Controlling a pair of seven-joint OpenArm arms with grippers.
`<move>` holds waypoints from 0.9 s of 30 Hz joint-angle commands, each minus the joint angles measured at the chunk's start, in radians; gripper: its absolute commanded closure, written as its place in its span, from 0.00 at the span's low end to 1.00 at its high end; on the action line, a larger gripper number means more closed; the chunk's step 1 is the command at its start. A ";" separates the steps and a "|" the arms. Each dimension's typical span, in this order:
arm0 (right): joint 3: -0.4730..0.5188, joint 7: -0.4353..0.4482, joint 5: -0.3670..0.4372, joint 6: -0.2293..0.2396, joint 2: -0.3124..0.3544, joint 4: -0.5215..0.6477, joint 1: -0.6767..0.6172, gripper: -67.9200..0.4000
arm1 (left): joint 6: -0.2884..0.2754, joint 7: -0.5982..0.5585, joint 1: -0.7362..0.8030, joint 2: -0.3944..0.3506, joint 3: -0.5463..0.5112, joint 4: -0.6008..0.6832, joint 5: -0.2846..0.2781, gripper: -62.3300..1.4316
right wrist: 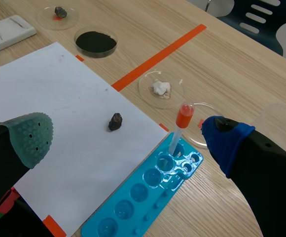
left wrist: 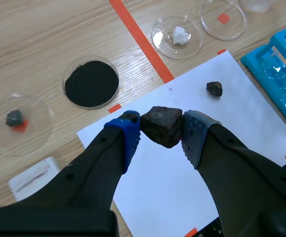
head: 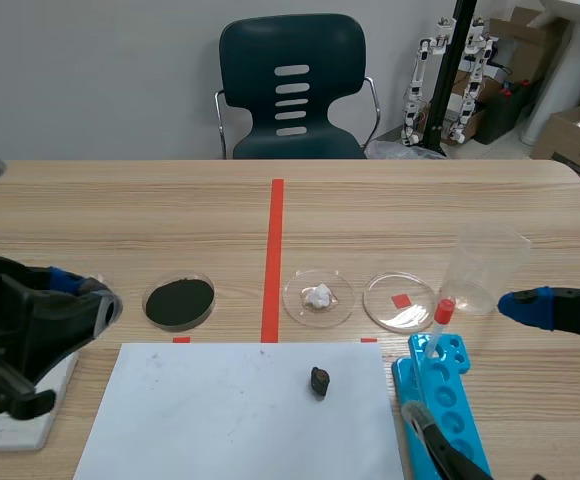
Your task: Lower the mineral onto the iron filings and hold still
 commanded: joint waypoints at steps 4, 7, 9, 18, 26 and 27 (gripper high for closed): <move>0.006 0.012 0.007 -0.003 0.000 0.005 0.006 0.06 | -0.036 -0.114 0.176 0.022 -0.119 0.047 0.023 0.80; 0.006 0.011 0.007 -0.003 0.000 0.005 0.006 0.06 | -0.085 -0.162 0.269 0.047 -0.191 0.058 0.043 0.80; 0.006 0.011 0.007 -0.003 0.000 0.005 0.006 0.06 | -0.112 -0.188 0.313 0.070 -0.226 0.057 0.062 0.80; 0.006 0.011 0.007 -0.003 0.000 0.005 0.006 0.06 | -0.240 -0.229 0.354 0.204 -0.257 0.057 0.219 0.80; 0.006 0.011 0.007 -0.003 0.000 0.005 0.006 0.06 | -0.312 -0.241 0.354 0.263 -0.256 0.049 0.286 0.80; 0.006 0.012 0.007 -0.003 0.000 0.005 0.006 0.06 | -0.318 -0.241 0.354 0.263 -0.256 0.045 0.286 0.80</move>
